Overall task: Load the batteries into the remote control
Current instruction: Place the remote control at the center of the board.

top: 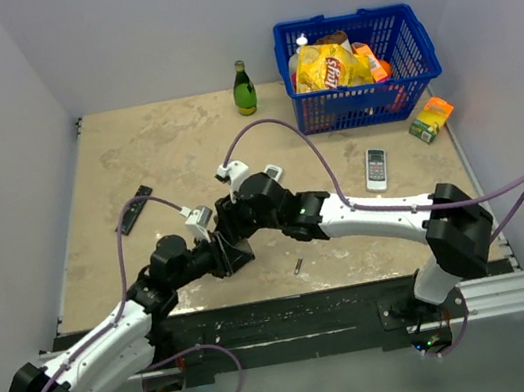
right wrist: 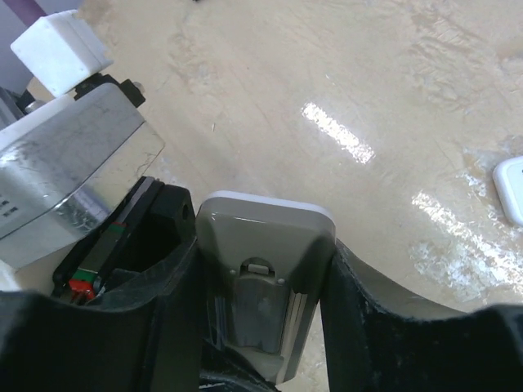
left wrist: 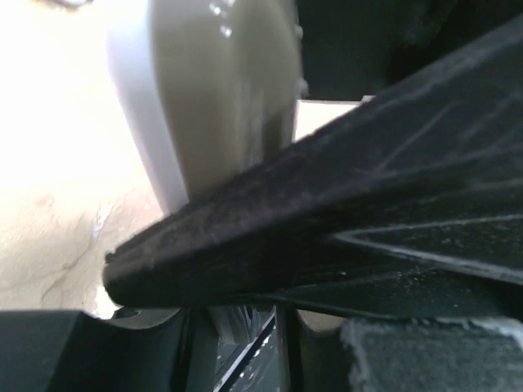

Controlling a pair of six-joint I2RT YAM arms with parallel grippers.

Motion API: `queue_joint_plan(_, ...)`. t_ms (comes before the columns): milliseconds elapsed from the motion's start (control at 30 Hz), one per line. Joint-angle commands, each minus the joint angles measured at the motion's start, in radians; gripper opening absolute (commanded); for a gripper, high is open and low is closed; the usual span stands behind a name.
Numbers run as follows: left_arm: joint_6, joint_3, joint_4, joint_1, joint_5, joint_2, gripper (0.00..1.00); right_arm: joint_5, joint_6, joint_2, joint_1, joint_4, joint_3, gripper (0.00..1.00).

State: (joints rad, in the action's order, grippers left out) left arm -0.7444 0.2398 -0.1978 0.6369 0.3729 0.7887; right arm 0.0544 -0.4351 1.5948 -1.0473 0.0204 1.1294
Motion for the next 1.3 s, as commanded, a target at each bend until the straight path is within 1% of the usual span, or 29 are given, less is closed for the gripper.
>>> queue_joint_plan(0, 0.02, 0.046, -0.077, 0.009, -0.026, 0.017, 0.01, 0.065, 0.001, -0.006, -0.025, 0.061, 0.015, 0.33)
queue_joint_plan(33, 0.019, 0.043, -0.075, 0.009, -0.029, 0.018, 0.06, 0.079, 0.006, -0.012, -0.025, 0.07, 0.009, 0.2)
queue_joint_plan(100, 0.017, 0.042, -0.069, 0.009, -0.041, 0.012, 0.12, 0.093, 0.009, -0.029, -0.022, 0.079, 0.004, 0.11)
queue_joint_plan(133, 0.019, 0.041, -0.06, 0.009, -0.048, 0.007, 0.2, 0.096, 0.009, -0.033, -0.013, 0.087, -0.002, 0.01)
queue_joint_plan(200, 0.022, 0.042, -0.045, 0.009, -0.075, -0.011, 0.3, 0.097, 0.01, -0.055, 0.001, 0.09, -0.008, 0.0)
queue_joint_plan(233, 0.022, 0.041, -0.026, 0.009, -0.084, -0.019, 0.39, 0.101, 0.013, -0.062, 0.013, 0.095, -0.017, 0.0)
queue_joint_plan(300, 0.025, 0.041, -0.008, 0.009, -0.115, -0.043, 0.49, 0.105, 0.019, -0.088, 0.027, 0.099, -0.025, 0.0)
queue_joint_plan(333, 0.025, 0.041, 0.014, 0.009, -0.13, -0.052, 0.6, 0.108, 0.022, -0.096, 0.044, 0.108, -0.032, 0.0)
queue_joint_plan(400, 0.025, 0.041, 0.032, 0.007, -0.169, -0.078, 0.71, 0.119, 0.029, -0.123, 0.061, 0.119, -0.042, 0.0)
queue_joint_plan(433, 0.025, 0.044, 0.05, 0.007, -0.18, -0.088, 0.79, 0.12, 0.033, -0.131, 0.081, 0.131, -0.052, 0.0)
queue_joint_plan(533, 0.025, 0.058, 0.099, 0.009, -0.229, -0.117, 0.89, 0.136, 0.048, -0.167, 0.125, 0.165, -0.077, 0.0)
queue_joint_plan(600, 0.028, 0.069, 0.132, 0.007, -0.265, -0.135, 0.91, 0.147, 0.059, -0.185, 0.154, 0.184, -0.094, 0.0)
queue_joint_plan(700, 0.037, 0.096, 0.196, 0.007, -0.327, -0.18, 0.92, 0.157, 0.071, -0.223, 0.237, 0.216, -0.149, 0.0)
queue_joint_plan(733, 0.039, 0.114, 0.252, 0.009, -0.347, -0.192, 0.93, 0.165, 0.075, -0.232, 0.256, 0.239, -0.16, 0.0)
queue_joint_plan(900, 0.083, 0.199, 0.395, 0.007, -0.48, -0.27, 0.98, 0.165, 0.084, -0.211, 0.355, 0.292, -0.215, 0.0)
queue_joint_plan(1033, 0.131, 0.3, 0.547, 0.009, -0.604, -0.333, 1.0, 0.151, 0.075, -0.159, 0.392, 0.276, -0.244, 0.0)
queue_joint_plan(1067, 0.152, 0.315, 0.567, 0.007, -0.653, -0.345, 1.0, 0.15, 0.073, -0.132, 0.397, 0.267, -0.25, 0.0)
queue_joint_plan(1200, 0.2, 0.38, 0.678, 0.007, -0.768, -0.405, 1.0, 0.142, 0.064, -0.058, 0.406, 0.24, -0.26, 0.01)
queue_joint_plan(1267, 0.226, 0.417, 0.705, 0.007, -0.828, -0.437, 1.0, 0.137, 0.062, -0.035, 0.406, 0.227, -0.263, 0.08)
